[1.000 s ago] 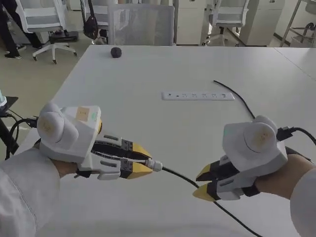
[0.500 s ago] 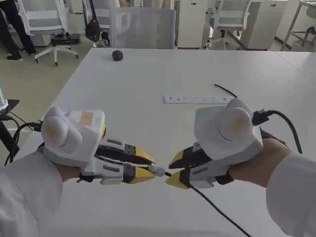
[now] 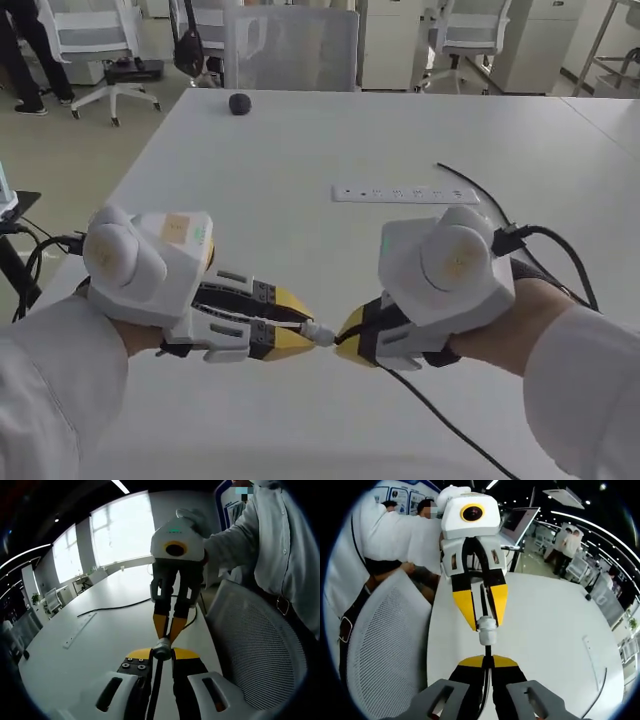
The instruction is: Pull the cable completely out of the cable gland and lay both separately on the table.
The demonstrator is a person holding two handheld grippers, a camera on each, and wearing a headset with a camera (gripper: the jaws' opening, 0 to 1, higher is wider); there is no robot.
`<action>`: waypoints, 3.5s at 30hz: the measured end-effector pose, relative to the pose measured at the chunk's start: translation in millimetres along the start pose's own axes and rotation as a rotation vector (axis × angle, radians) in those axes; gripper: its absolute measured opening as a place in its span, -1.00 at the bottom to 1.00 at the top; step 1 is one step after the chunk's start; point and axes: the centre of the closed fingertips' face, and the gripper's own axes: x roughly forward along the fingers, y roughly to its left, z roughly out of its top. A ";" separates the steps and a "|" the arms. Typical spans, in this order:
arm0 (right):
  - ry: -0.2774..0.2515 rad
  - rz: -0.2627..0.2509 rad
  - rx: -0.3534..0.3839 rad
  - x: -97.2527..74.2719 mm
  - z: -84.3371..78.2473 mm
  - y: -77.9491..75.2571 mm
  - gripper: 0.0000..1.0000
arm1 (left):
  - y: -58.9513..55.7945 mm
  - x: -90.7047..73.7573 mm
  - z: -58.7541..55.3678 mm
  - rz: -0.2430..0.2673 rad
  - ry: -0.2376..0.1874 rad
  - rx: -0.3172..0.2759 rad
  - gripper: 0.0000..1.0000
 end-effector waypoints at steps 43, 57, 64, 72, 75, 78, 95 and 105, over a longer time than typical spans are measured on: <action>0.128 -0.041 0.217 0.8 -117.3 -8.5 -1.00 | 5.0 -7.2 -2.3 0.028 0.000 -0.011 -0.70; 0.063 -0.038 0.193 -7.4 -80.7 -5.7 -0.80 | 4.8 -6.3 -1.8 0.026 0.003 -0.010 -0.70; -0.027 -0.059 0.083 -13.0 -21.7 -10.1 -0.80 | 3.6 -3.8 0.3 0.019 0.000 -0.008 -0.70; -0.068 -0.037 -0.027 -5.6 17.9 -1.8 -0.83 | 2.2 -3.4 1.4 0.016 -0.001 -0.010 -0.70; -0.052 -0.029 -0.055 0.5 16.8 1.2 -0.86 | 2.0 -3.7 1.7 0.017 -0.002 -0.012 -0.70; -0.027 -0.050 -0.103 3.1 11.4 -1.9 -1.00 | 1.2 -3.6 1.5 0.015 -0.001 -0.011 -0.70; 0.023 -0.070 -0.046 2.0 -37.3 -13.0 -1.00 | 7.7 -12.8 -2.4 0.047 -0.004 -0.015 -0.70; 0.038 -0.076 -0.003 2.1 -56.0 -17.8 -1.00 | 12.9 -24.2 -6.4 0.078 -0.007 -0.027 -0.70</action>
